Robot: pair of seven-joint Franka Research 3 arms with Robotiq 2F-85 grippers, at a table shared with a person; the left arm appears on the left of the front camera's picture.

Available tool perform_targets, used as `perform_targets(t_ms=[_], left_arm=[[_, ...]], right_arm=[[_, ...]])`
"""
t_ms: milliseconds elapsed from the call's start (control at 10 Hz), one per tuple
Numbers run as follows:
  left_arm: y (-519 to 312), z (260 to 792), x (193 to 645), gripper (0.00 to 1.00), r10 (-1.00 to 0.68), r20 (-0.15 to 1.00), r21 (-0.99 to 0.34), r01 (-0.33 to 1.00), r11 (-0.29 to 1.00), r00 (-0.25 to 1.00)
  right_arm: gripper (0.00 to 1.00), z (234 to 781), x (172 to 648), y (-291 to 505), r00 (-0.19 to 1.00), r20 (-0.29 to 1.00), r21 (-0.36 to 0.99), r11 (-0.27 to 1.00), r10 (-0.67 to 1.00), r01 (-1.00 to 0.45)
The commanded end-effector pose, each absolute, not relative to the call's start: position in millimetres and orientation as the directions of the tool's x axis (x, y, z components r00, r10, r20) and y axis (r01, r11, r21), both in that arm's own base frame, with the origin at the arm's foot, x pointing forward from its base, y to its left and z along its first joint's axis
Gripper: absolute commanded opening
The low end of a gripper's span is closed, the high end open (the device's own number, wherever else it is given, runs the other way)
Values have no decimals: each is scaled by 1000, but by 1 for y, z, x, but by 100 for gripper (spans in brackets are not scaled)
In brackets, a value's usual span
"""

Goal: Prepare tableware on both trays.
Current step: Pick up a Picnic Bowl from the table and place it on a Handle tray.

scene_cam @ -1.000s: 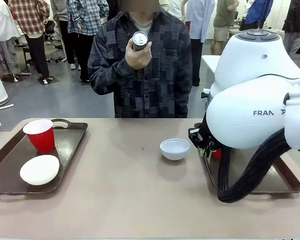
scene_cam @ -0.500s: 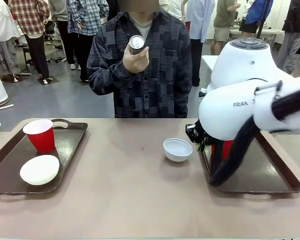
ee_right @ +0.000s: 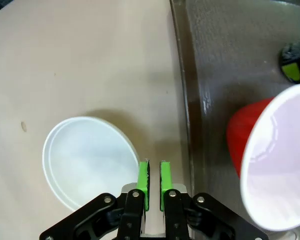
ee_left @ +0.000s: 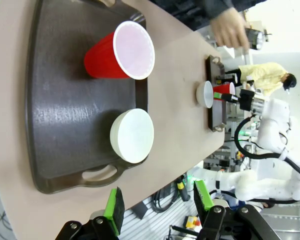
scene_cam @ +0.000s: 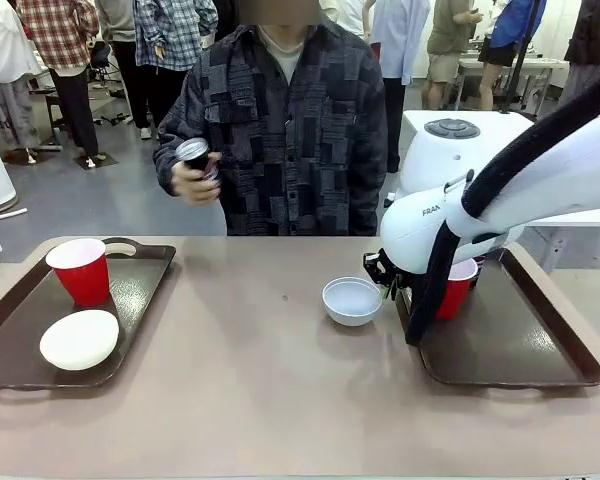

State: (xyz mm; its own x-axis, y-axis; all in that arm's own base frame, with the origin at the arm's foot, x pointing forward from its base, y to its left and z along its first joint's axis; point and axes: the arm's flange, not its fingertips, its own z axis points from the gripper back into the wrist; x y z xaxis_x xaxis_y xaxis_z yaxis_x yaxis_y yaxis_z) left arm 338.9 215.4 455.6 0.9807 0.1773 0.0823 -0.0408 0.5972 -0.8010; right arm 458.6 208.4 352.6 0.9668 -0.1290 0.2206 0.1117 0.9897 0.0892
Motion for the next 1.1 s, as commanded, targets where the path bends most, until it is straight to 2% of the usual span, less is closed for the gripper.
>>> perform_targets(t_ms=[0,100,200,300,400,500,600,1000], left_arm=[[215,457,338,74,180,85,-802,-40,595,980],[215,457,338,74,180,85,-802,-40,595,980],[215,457,338,74,180,85,-802,-40,595,980],[215,457,338,74,180,85,-802,-40,595,980],[215,457,338,74,180,85,-802,-40,595,980],[215,457,338,74,180,85,-802,-40,595,980],[215,457,338,74,180,85,-802,-40,595,980],[215,457,338,74,180,85,-802,-40,595,980]], right_arm=[[15,347,472,220,967,216,98,988,-135,116],[15,347,473,223,969,209,109,988,-133,112],[35,350,472,226,969,210,112,988,-128,106],[35,353,471,226,968,217,111,988,-127,105],[55,356,468,227,965,223,106,988,-135,114],[39,363,463,229,956,250,86,987,-153,135],[75,370,457,230,941,296,68,986,-164,150],[75,371,450,237,963,252,124,990,-98,68]])
